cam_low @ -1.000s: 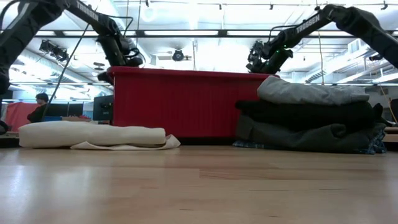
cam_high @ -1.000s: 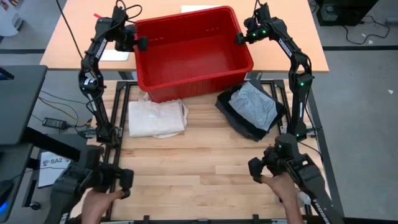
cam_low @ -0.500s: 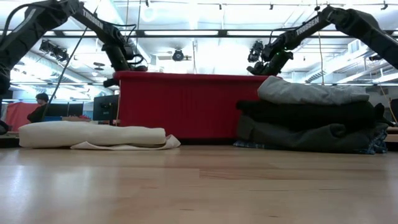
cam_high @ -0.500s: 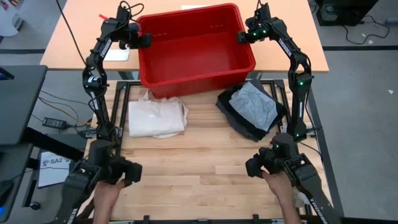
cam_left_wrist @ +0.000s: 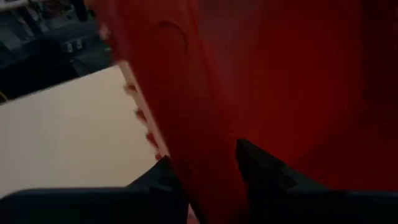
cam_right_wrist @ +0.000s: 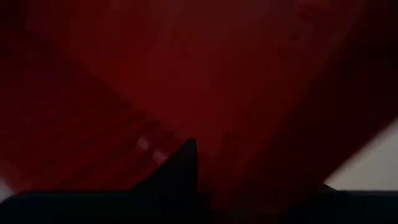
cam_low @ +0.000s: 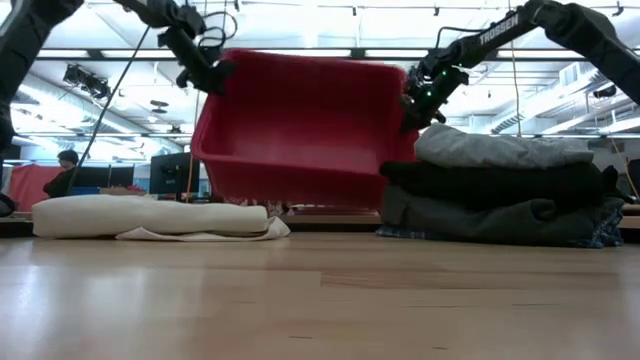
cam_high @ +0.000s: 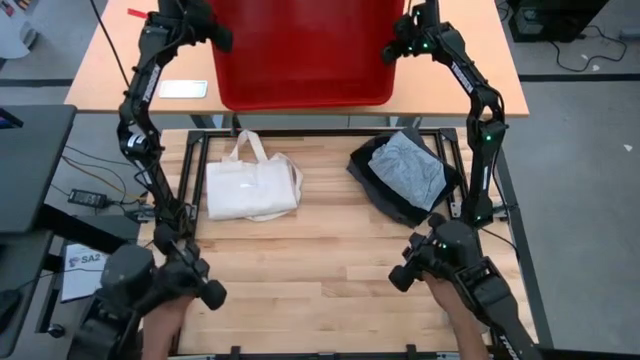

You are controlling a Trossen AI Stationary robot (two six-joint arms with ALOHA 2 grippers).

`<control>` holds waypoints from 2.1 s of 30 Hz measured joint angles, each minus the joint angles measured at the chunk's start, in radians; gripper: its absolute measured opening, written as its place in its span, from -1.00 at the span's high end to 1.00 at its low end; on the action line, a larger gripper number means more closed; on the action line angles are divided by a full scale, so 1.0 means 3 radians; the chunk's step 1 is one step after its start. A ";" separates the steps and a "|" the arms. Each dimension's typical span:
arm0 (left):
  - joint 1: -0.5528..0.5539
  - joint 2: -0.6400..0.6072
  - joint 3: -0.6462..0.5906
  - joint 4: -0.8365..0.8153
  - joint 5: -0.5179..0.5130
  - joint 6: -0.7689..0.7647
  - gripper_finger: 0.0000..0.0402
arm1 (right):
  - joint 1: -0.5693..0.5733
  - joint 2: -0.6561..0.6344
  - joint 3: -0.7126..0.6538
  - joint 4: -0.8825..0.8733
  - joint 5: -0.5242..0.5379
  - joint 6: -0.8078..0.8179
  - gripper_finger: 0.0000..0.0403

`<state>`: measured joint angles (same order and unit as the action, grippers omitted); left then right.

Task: Fold laundry
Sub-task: Move the red bin to the other table

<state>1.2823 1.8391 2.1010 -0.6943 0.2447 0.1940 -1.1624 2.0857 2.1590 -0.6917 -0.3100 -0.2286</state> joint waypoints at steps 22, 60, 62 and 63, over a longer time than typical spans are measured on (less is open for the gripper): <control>-0.0108 -0.0097 -0.0017 -0.0218 -0.0257 -0.0357 0.48 | 0.0007 -0.0115 -0.0004 -0.0161 0.0126 0.0237 0.45; -0.0146 0.0170 -0.0022 -0.0745 -0.0257 -0.0930 0.00 | -0.0257 -0.0189 -0.0004 -0.0710 0.0198 0.0963 0.18; -0.0145 0.0165 -0.0022 -0.0730 -0.0261 -0.0913 -0.01 | -0.0257 -0.0189 -0.0004 -0.0565 0.0209 0.0902 0.13; -0.0145 0.0165 -0.0022 -0.0719 -0.0284 -0.0917 -0.01 | -0.0257 -0.0189 -0.0004 -0.0497 0.0190 0.0898 0.11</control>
<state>1.2388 1.8885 2.0945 -0.9100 0.1594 -0.0810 -1.2396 2.0289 2.1578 -0.8407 -0.2529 0.0409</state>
